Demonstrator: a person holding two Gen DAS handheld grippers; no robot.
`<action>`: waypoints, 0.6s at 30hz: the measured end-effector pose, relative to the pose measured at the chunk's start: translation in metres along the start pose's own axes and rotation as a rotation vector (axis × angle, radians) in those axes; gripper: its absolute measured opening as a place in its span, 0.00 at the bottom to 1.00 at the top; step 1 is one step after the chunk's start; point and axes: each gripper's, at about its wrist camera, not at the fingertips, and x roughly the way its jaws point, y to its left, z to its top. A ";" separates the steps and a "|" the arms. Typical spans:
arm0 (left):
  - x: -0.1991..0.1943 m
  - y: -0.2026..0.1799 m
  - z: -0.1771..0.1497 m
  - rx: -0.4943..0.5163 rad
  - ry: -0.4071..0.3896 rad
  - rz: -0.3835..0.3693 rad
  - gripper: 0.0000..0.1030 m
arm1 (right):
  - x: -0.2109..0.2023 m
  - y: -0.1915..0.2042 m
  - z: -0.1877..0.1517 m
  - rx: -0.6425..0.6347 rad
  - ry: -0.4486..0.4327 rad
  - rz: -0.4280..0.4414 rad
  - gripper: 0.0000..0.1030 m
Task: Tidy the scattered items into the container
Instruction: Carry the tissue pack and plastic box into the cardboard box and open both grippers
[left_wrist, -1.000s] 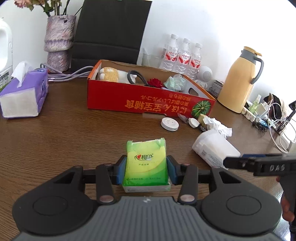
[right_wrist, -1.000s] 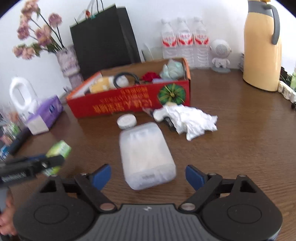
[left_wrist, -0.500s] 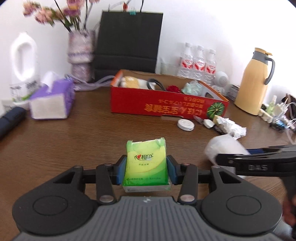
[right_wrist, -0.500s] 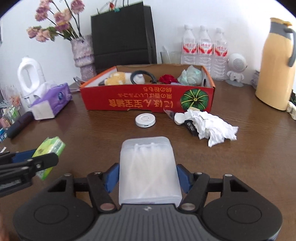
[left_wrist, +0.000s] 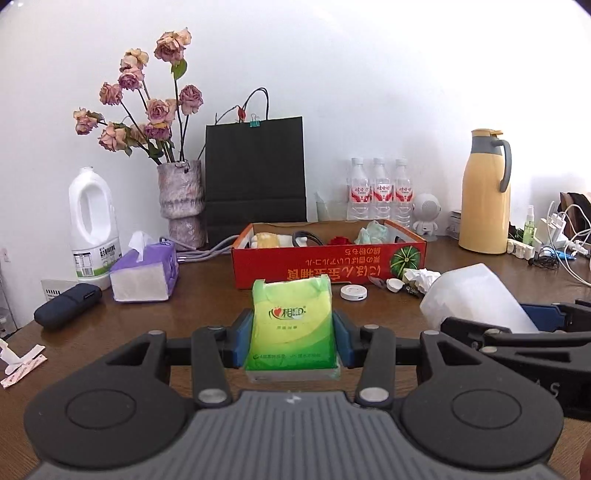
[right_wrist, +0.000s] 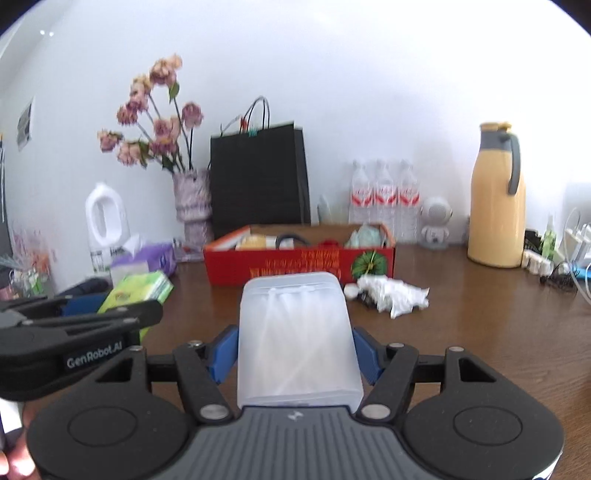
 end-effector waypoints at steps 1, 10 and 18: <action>0.002 0.002 0.003 -0.004 -0.009 0.003 0.44 | 0.001 0.000 0.003 -0.005 -0.011 -0.007 0.63; 0.107 0.025 0.105 0.006 -0.215 0.025 0.45 | 0.095 -0.020 0.101 0.002 -0.105 0.004 0.62; 0.229 0.040 0.157 -0.002 -0.169 0.041 0.45 | 0.210 -0.037 0.185 0.056 -0.064 -0.021 0.62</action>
